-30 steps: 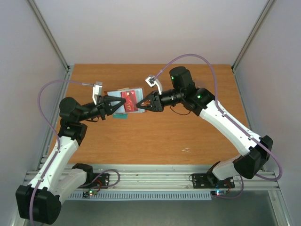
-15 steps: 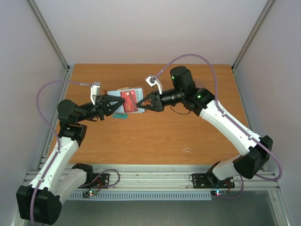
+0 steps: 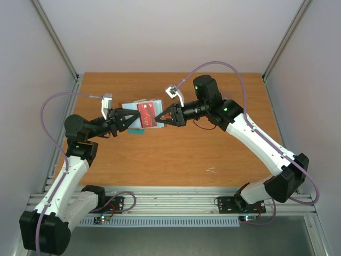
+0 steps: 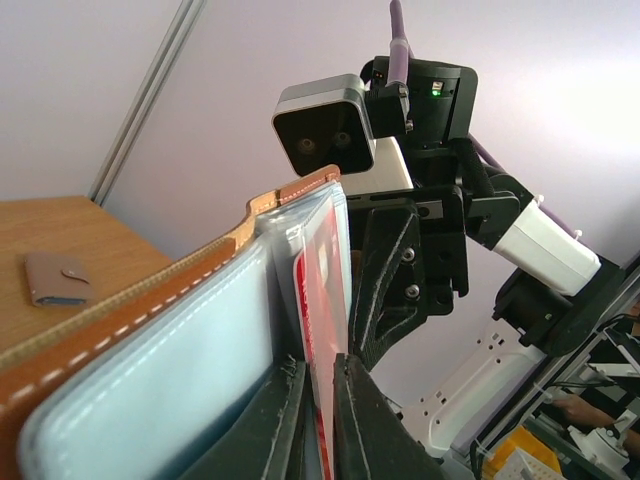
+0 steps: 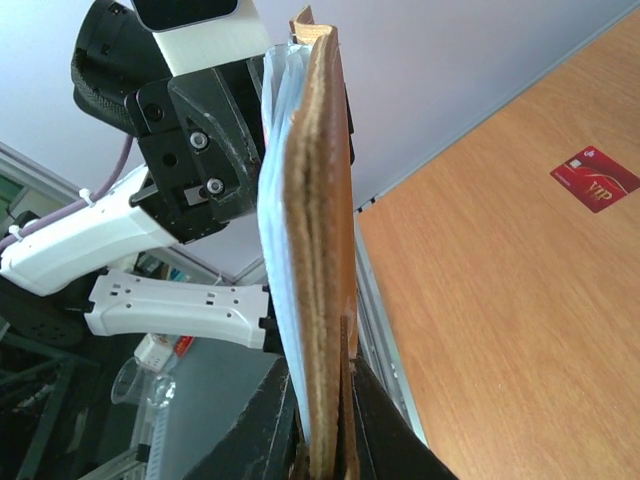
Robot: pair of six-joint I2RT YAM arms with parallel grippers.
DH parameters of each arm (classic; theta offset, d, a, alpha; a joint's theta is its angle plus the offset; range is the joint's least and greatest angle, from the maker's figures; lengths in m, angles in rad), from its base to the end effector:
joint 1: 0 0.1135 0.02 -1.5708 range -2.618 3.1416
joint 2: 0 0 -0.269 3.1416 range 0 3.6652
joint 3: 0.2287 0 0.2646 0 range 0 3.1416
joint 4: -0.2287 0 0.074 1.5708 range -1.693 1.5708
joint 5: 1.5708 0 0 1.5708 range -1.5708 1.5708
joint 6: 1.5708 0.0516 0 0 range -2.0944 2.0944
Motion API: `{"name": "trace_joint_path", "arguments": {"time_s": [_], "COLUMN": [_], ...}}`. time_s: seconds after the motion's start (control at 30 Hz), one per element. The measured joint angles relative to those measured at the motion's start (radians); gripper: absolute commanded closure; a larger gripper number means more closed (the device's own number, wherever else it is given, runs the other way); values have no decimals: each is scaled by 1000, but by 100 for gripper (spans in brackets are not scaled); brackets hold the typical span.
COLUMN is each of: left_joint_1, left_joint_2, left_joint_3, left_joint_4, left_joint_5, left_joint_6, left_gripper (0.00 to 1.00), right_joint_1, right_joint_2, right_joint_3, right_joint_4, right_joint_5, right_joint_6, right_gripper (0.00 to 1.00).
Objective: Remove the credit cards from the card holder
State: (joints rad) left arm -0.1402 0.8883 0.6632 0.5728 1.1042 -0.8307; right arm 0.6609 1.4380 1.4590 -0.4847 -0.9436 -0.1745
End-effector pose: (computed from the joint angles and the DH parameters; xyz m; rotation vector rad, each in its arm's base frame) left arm 0.1979 -0.0745 0.3563 0.5832 1.4794 -1.4459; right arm 0.2381 0.2380 0.3989 -1.3545 1.5345 1.2572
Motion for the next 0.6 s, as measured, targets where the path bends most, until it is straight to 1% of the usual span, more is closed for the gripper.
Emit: {"name": "trace_joint_path", "arguments": {"time_s": [0.1,0.2,0.47,0.6], "left_joint_1": [2,2,3,6], "left_joint_2": [0,0,-1,-6], "left_joint_3": [-6,-9,-9,-9], "left_joint_4": [0,-1,-9,-60], "left_joint_5": [0,0,3,-21], "left_joint_6": [0,2,5,18], "left_gripper": [91,99,100,100], "right_joint_1": [-1,-1,-5,-22], "right_joint_2": [0,0,0,-5], "right_joint_3": [-3,-4,-5,-28], "right_joint_4": [1,1,2,14], "right_joint_5": [0,0,-3,5], "right_joint_6": [0,1,1,3], "right_gripper": [99,99,99,99]}}
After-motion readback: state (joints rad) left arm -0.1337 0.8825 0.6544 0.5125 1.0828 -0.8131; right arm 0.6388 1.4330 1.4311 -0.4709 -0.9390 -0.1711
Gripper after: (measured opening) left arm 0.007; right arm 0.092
